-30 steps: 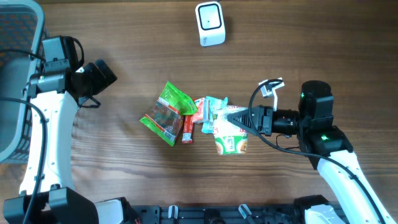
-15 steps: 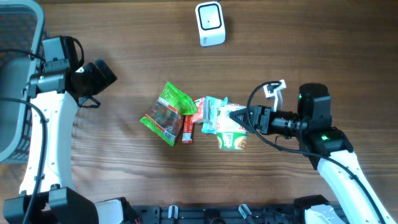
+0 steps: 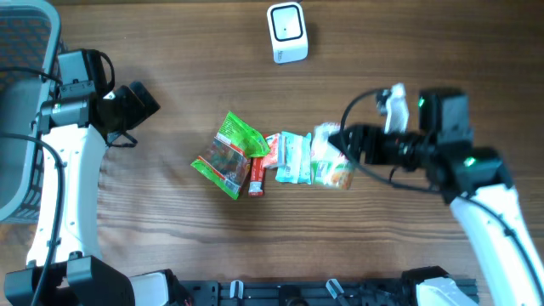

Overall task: Scan the item barcode
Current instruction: 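Carry the cup noodles with the right gripper up to the white scanner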

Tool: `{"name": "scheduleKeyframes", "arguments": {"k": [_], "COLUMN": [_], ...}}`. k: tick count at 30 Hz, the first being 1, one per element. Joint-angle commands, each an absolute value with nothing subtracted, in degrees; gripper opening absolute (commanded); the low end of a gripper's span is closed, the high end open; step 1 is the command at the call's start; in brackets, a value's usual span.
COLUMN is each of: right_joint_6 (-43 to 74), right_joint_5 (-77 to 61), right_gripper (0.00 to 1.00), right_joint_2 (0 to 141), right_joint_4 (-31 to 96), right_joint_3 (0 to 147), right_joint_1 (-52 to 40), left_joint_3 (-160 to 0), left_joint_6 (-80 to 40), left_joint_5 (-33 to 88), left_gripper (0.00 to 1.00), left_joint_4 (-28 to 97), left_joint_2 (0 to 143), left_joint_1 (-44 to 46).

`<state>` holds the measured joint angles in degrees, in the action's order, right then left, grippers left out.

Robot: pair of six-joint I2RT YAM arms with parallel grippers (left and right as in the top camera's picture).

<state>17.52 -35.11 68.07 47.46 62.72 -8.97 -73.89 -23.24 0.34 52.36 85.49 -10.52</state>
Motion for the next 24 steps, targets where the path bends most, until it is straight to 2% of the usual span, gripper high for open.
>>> {"name": "scheduleKeyframes", "arguments": {"k": [1,4,6,10,12,16,18,21,24], "right_joint_6": [11.9,10.2,8.8,5.7,2.7,-9.3,-16.4,-35.1,-52.3], "right_joint_5": [-26.8,-22.0,-20.4,-12.3,-2.9,28.2,36.6,48.1,53.9], "right_gripper": [0.65,0.63,0.63,0.63,0.62,0.62,0.62,0.62,0.61], "right_joint_2": [76.3,85.6,90.1,94.5,98.0,110.7,116.0,126.2,133.9], "right_joint_4": [56.5,64.8,64.6,56.0,49.8,32.6,24.1,5.7,-13.9], "right_joint_3": [80.9,98.5,105.8,106.9,106.8,106.8,106.8,106.8,106.8], "right_joint_1": [-9.1,-9.1,-9.1,-9.5,-13.1,-26.3,-29.3,-32.9,-33.8], "left_joint_3": [-74.3,-74.3,-74.3,-74.3,-74.3,-74.3,-74.3,-74.3,-74.3], "left_joint_6": [-22.8,-22.8,-22.8,-22.8,-22.8,-22.8,-22.8,-22.8,-22.8], "left_joint_5": [0.6,0.6,0.6,0.6,0.6,0.6,0.6,0.6,0.6], "left_gripper": [1.00,1.00,1.00,1.00,1.00,1.00,1.00,1.00,1.00], "left_joint_4": [52.3,52.3,52.3,52.3,52.3,52.3,52.3,52.3,52.3], "left_joint_2": [85.2,85.2,85.2,85.2,85.2,85.2,85.2,85.2,85.2], "left_joint_1": [-10.8,-10.8,-10.8,-10.8,-10.8,-10.8,-10.8,-10.8,-10.8]}}
